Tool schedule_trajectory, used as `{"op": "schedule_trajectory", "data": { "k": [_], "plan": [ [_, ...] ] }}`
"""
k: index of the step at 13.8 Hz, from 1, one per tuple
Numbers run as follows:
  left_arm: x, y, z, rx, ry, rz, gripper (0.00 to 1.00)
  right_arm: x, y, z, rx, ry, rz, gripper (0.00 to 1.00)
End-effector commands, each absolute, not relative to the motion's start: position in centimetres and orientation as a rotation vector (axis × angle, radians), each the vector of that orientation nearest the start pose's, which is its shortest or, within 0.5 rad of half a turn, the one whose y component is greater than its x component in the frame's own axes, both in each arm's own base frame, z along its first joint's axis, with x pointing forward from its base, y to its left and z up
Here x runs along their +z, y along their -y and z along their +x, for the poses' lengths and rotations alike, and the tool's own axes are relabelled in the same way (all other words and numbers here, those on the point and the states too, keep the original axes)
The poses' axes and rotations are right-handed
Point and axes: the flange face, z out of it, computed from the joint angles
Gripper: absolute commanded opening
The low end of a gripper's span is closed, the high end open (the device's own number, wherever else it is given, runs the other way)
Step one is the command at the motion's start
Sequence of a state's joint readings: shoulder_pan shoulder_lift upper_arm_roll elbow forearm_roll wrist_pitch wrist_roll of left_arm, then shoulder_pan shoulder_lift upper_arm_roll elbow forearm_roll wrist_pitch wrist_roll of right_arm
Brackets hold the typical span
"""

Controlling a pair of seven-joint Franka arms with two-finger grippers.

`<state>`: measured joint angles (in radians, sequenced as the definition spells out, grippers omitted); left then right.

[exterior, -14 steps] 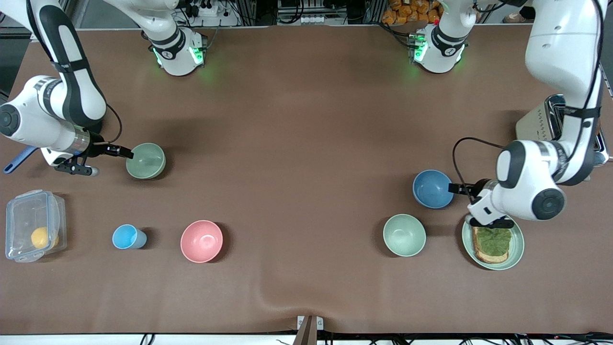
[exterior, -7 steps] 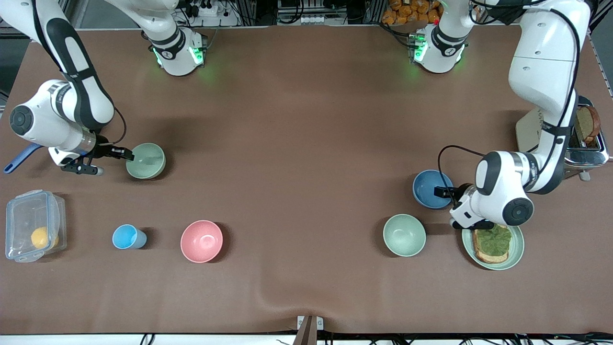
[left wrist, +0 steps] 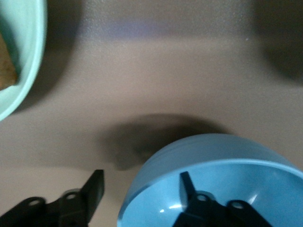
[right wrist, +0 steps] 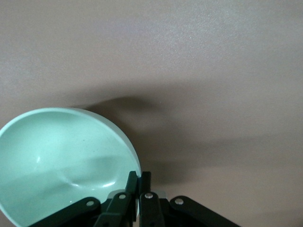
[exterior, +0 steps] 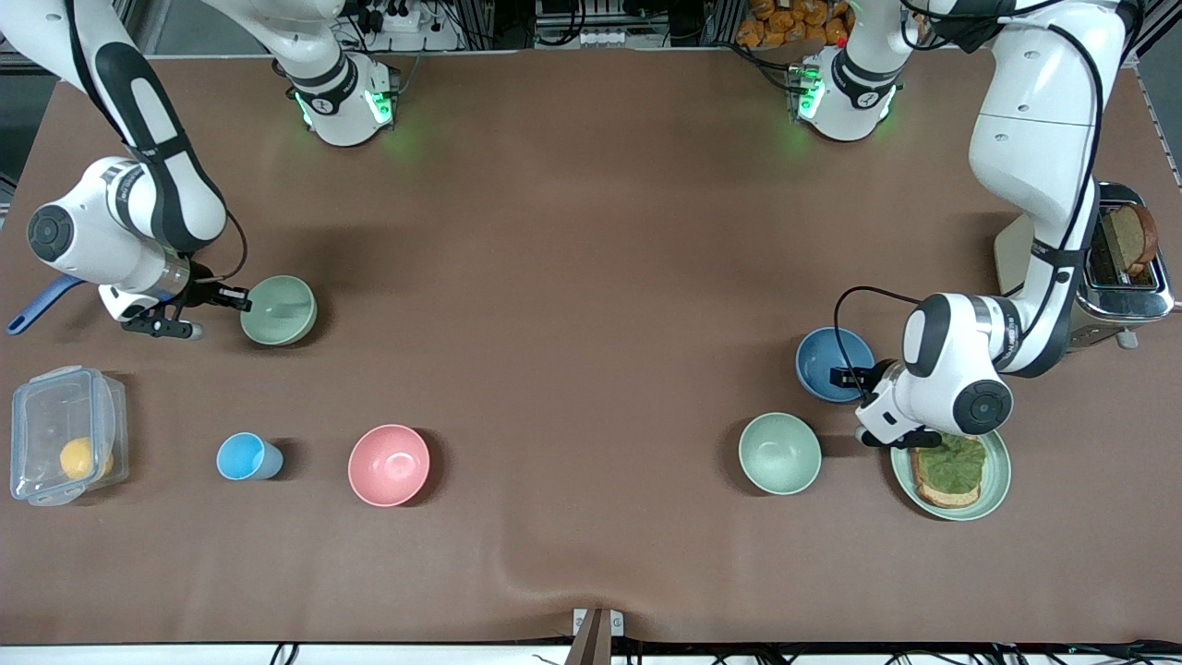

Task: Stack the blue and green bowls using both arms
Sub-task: 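Close the right gripper on the green bowl, the left on blue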

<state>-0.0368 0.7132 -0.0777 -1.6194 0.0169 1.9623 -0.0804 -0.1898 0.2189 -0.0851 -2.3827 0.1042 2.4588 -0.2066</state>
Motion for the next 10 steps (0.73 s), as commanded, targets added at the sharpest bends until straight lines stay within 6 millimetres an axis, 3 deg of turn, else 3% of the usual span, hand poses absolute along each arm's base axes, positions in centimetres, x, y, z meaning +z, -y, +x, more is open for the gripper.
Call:
{"op": "schedule_trajectory", "data": {
  "k": [1,6,8,10],
  "plan": [
    [19.0,6.5,64.6,0.582,-0.066,-3.095,0.00,21.9,13.5,46.7,0.213,-0.241,-3.043,0.00],
    [22.5,6.4,65.0,0.533,-0.061,-3.116,0.00,24.2,12.8,47.7,0.303,-0.351,-2.902,0.00],
    [24.1,7.2,65.1,0.501,-0.079,-3.130,0.00,25.3,11.7,48.2,0.324,-0.402,-2.862,0.00],
    [25.3,8.0,65.1,0.480,-0.081,-3.142,0.00,26.2,9.5,48.7,0.364,-0.462,-2.850,0.00]
  ]
}}
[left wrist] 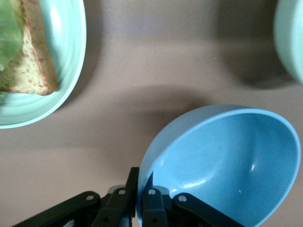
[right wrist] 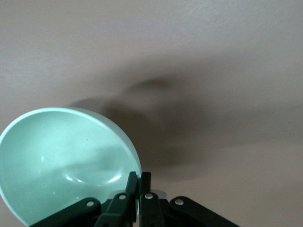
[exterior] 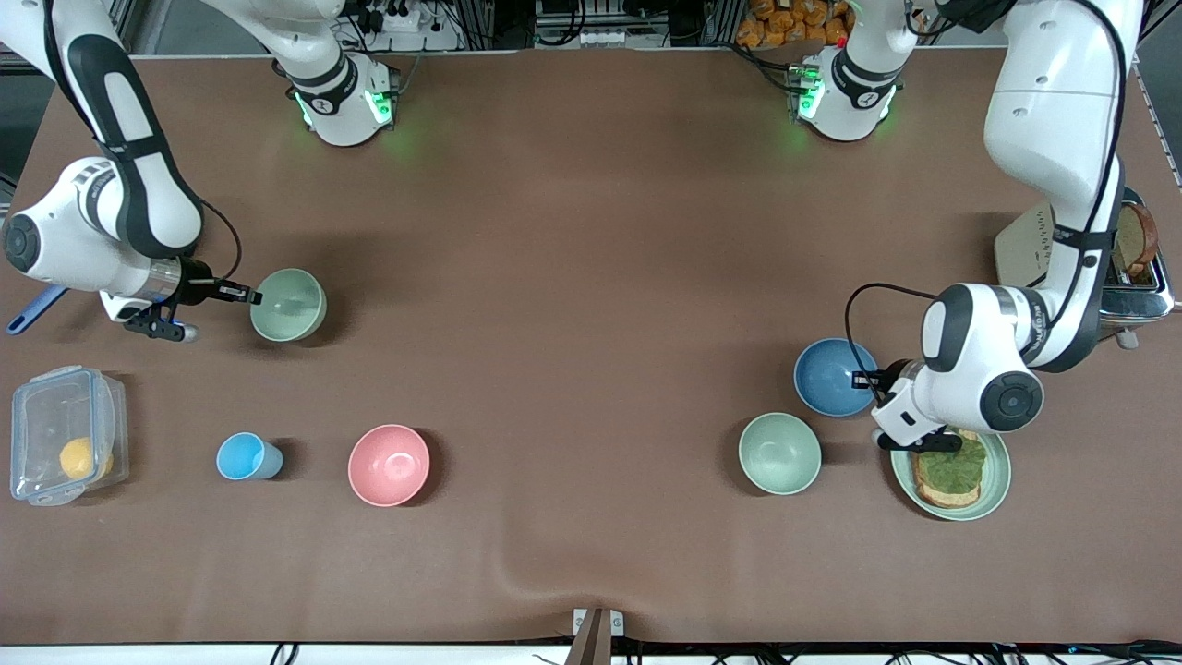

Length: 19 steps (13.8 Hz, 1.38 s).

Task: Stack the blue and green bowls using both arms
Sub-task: 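Close the right gripper on the green bowl, the left on blue, then lift and carry both held bowls toward each other at the table center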

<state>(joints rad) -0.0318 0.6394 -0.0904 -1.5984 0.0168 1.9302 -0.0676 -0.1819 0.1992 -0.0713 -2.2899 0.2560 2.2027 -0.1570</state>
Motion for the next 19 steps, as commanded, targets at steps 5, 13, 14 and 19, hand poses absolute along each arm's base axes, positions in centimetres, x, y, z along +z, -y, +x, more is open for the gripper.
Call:
{"op": "schedule_trajectory", "data": {
  "k": [5,13,14,19],
  "plan": [
    [30.8,10.7,64.6,0.457,0.042,-3.306,0.00,29.0,-2.8,49.7,0.409,-0.719,-2.805,0.00],
    [35.2,18.7,63.0,0.447,0.232,-3.343,0.00,29.3,-23.0,47.8,0.251,-1.085,-2.701,0.00],
    [35.7,19.7,62.8,0.448,0.251,-3.345,0.00,28.9,-24.8,47.3,0.235,-1.114,-2.691,0.00],
    [36.7,23.6,62.2,0.454,0.326,-3.359,0.00,27.3,-35.0,46.4,0.224,-1.290,-2.620,0.00]
  ]
}}
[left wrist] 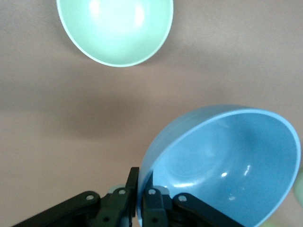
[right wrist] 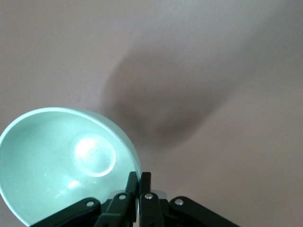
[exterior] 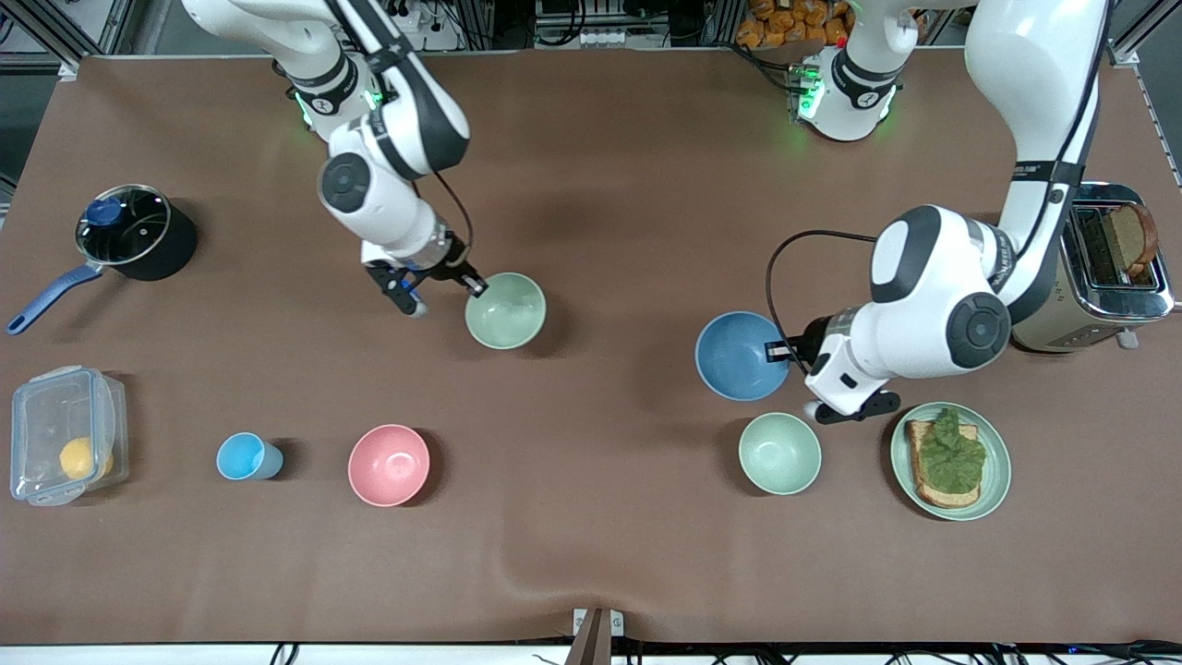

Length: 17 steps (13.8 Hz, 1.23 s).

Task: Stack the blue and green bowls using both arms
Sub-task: 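Lift and carry both held bowls toward each other at the table center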

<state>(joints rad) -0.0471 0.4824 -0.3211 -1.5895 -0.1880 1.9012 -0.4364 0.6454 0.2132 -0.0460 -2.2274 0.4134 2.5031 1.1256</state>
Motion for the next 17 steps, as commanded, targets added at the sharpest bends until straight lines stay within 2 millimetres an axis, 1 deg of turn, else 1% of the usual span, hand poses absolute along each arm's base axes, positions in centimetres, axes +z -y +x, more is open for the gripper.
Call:
{"op": "schedule_trajectory", "data": {
  "k": [1,2,3,4,6,7,8,12,13,14,15,16,17],
  "plan": [
    [36.5,24.3,61.9,0.461,0.305,-3.358,0.00,26.7,-37.2,46.1,0.224,-1.326,-2.608,0.00],
    [36.4,24.5,61.8,0.465,0.300,-3.357,0.00,25.8,-39.1,45.7,0.229,-1.359,-2.607,0.00],
    [36.4,24.6,61.8,0.465,0.303,-3.356,0.00,25.2,-40.2,45.4,0.221,-1.383,-2.610,0.00],
    [36.4,24.6,61.8,0.465,0.303,-3.356,0.00,24.7,-41.9,44.9,0.200,-1.393,-2.606,0.00],
    [36.2,24.5,61.7,0.471,0.304,-3.352,0.00,22.3,-45.3,43.5,0.154,-1.419,-2.605,0.00],
    [36.1,24.6,61.7,0.473,0.302,-3.351,0.00,21.5,-46.4,43.3,0.130,-1.424,-2.623,0.00],
    [35.9,24.6,61.6,0.478,0.302,-3.349,0.00,21.0,-46.9,42.9,0.107,-1.429,-2.639,0.00],
    [35.0,25.2,61.4,0.497,0.288,-3.342,0.00,21.1,-47.1,42.9,0.089,-1.434,-2.644,0.00],
    [34.8,25.6,61.2,0.505,0.281,-3.341,0.00,21.1,-46.8,43.1,0.089,-1.445,-2.641,0.45],
    [34.4,26.6,60.8,0.518,0.256,-3.337,0.00,21.2,-46.3,43.6,0.092,-1.460,-2.637,0.99],
    [33.9,27.1,60.5,0.530,0.247,-3.332,0.00,21.3,-46.2,43.6,0.103,-1.464,-2.648,1.00],
    [33.8,27.6,60.3,0.531,0.256,-3.329,0.00,21.5,-45.3,44.4,0.114,-1.491,-2.647,1.00],
    [33.7,28.1,60.1,0.534,0.255,-3.324,0.00,22.2,-44.4,45.4,0.134,-1.516,-2.646,1.00]
  ]
}}
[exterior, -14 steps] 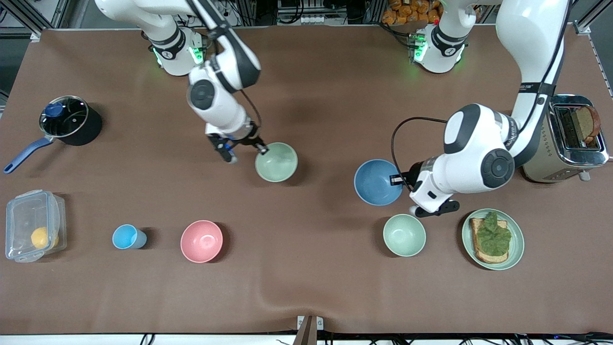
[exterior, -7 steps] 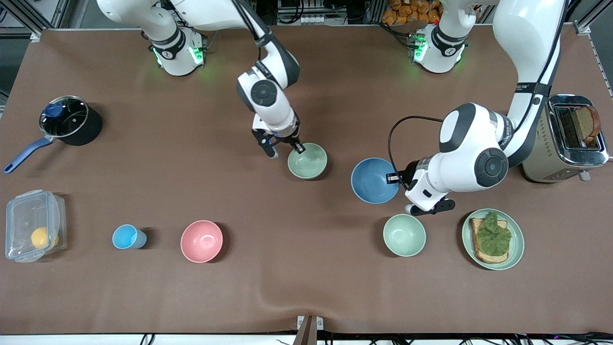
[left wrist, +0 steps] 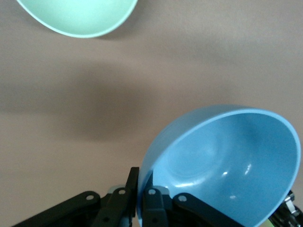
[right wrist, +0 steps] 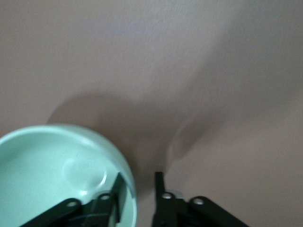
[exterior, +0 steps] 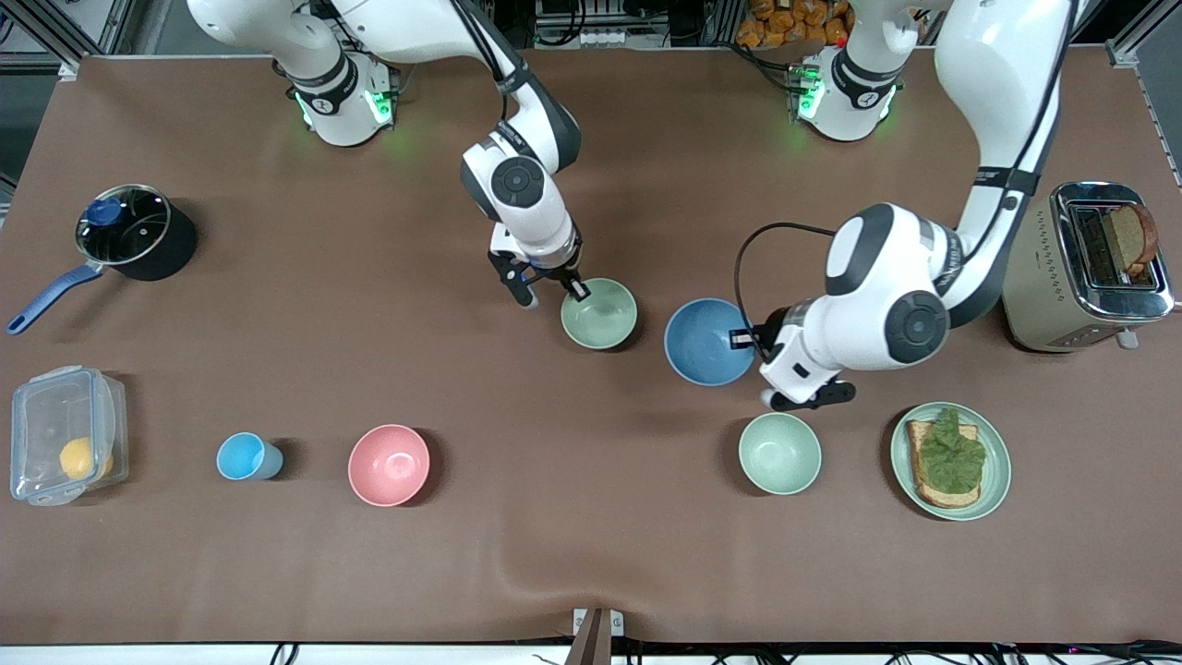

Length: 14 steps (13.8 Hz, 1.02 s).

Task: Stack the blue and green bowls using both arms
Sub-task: 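Lift and carry both held bowls toward each other at the table center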

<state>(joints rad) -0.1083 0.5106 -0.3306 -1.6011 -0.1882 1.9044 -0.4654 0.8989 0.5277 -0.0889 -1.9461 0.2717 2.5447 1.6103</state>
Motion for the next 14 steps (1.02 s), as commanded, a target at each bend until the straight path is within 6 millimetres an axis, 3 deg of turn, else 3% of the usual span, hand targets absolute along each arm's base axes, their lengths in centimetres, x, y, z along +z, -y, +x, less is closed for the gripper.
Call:
{"op": "schedule_trajectory", "data": {
  "k": [1,3,7,11,14],
  "plan": [
    [33.7,28.4,59.9,0.538,0.256,-3.323,0.00,23.2,-43.9,45.9,0.175,-1.536,-2.671,1.00],
    [32.5,29.6,59.1,0.578,0.245,-3.305,0.00,25.3,-41.5,48.4,0.263,-1.624,-2.676,1.00],
    [30.6,34.1,56.9,0.623,0.241,-3.268,0.00,27.8,-39.3,51.0,0.454,-1.667,-2.607,1.00],
    [29.3,38.5,54.6,0.616,0.268,-3.253,0.00,25.2,-35.9,53.9,0.559,-1.794,-2.396,1.00],
    [27.3,41.4,53.2,0.605,0.276,-3.253,0.00,23.3,-35.7,54.3,0.533,-1.829,-2.337,1.00]
  ]
}}
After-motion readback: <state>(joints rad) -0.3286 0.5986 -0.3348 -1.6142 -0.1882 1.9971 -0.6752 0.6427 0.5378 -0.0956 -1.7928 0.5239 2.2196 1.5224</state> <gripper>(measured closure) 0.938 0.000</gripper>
